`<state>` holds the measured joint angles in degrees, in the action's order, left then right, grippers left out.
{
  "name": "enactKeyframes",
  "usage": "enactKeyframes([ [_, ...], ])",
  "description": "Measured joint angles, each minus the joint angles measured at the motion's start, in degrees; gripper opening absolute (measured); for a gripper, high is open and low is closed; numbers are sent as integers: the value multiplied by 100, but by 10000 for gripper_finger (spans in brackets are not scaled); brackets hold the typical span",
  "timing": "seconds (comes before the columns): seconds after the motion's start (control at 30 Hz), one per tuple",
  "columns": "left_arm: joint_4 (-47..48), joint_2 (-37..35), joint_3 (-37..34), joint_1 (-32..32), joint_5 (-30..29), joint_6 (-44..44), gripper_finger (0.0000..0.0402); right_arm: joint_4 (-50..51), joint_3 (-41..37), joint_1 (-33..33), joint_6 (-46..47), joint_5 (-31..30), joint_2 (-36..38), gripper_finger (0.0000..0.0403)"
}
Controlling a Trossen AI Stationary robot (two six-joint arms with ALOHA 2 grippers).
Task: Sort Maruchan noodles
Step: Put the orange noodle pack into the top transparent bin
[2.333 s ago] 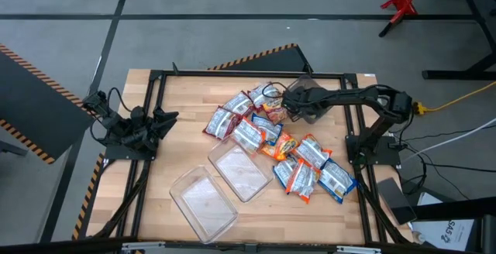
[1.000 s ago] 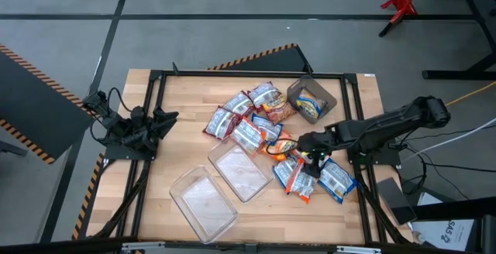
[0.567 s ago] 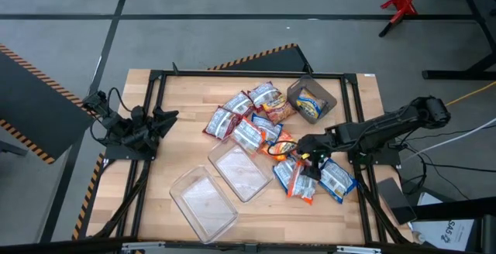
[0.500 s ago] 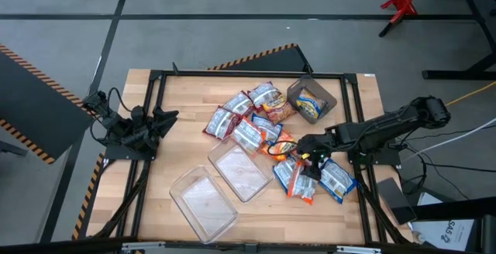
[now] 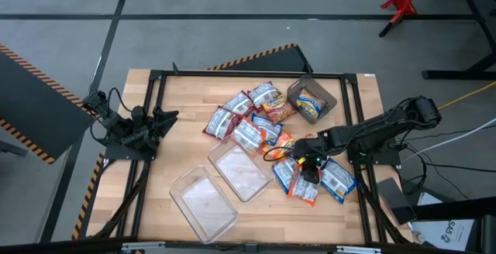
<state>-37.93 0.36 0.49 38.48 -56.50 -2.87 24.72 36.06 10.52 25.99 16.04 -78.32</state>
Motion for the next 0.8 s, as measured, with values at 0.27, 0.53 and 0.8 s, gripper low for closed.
enactKeyframes([
  [0.27, -2, 2, 0, 0, -3, 0, 172, 836, 589, -4, -103, -393, 5, 13],
  [0.53, -2, 0, 0, 0, -3, -2, 172, 1820, 1705, -4, -478, -1031, 7, 3],
  [0.8, -2, 2, 0, 0, -1, -2, 172, 2043, 2851, 0, -967, -2570, 9, 1],
])
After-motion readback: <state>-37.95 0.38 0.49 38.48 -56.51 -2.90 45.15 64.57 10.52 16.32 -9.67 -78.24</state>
